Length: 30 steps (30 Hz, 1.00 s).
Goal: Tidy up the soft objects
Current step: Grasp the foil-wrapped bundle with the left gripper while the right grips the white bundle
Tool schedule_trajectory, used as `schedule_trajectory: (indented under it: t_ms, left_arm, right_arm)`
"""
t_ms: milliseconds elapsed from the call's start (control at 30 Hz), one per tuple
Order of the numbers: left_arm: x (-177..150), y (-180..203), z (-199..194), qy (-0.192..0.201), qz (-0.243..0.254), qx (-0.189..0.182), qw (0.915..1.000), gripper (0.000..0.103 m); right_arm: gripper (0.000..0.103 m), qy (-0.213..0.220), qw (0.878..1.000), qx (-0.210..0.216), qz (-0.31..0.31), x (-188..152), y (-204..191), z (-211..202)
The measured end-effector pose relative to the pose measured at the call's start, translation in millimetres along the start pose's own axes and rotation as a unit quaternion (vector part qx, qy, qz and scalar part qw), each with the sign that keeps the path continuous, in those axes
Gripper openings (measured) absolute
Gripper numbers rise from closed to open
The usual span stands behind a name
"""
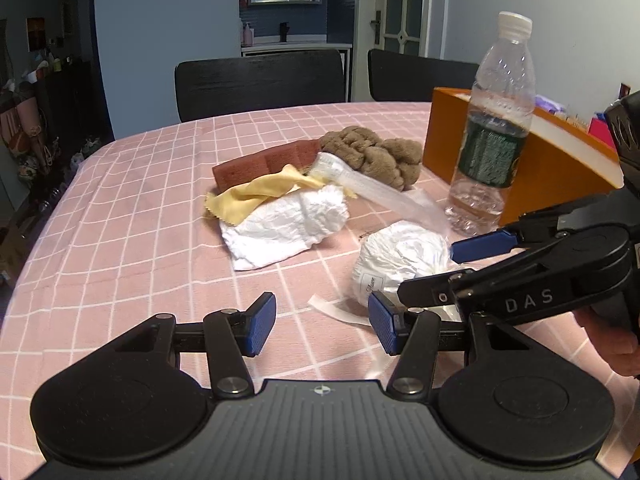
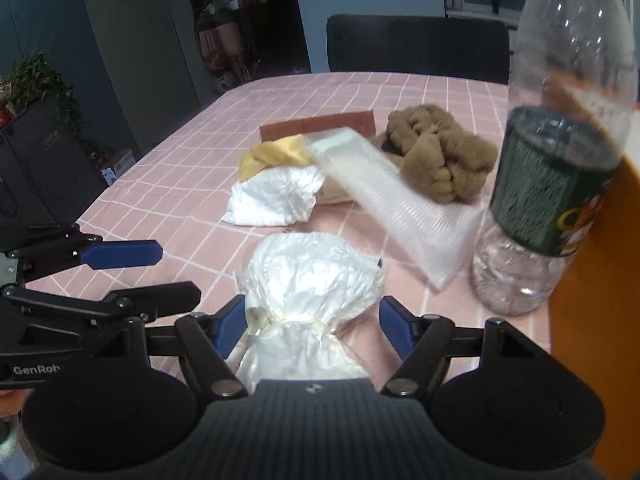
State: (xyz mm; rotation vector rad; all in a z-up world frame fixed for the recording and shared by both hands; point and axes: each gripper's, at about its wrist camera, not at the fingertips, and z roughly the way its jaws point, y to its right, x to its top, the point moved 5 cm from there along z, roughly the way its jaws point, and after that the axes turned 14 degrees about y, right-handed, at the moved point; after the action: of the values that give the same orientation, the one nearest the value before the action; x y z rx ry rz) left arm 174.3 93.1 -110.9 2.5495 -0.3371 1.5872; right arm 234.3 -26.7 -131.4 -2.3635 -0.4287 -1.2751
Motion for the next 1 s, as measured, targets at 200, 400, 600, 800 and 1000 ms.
schedule_trajectory:
  t_ms: [200,400,600,800,1000]
  left_arm:
    - [0.9,-6.9,16.2,-0.011,0.051,-0.012,0.9986,0.063]
    - [15.5,-8.1,37.7,0.006,0.107,-0.027,0.9939,0.063]
    - [28.0,6.9,63.0,0.025,0.158,-0.046,0.9860,0.068]
    - [28.2,15.7,97.2,0.013,0.165,-0.008,0.9862,0.069]
    - [22.9,16.2,98.7,0.025,0.164,0.003,0.9862,0.017]
  right_arm:
    - [0.053,0.013,1.000,-0.009,-0.001,3.0,-6.3,3.3]
    - [0.051,0.015,0.999,-0.041,-0.019,8.4,-1.7,3.4]
    - [0.052,0.011,0.998,-0.054,-0.018,5.9,7.4,-3.1]
    - [0.054,0.013,0.998,-0.062,-0.008,3.1,15.6,-9.1]
    - [0.055,0.014,0.998,-0.057,-0.007,1.3,16.3,-8.6]
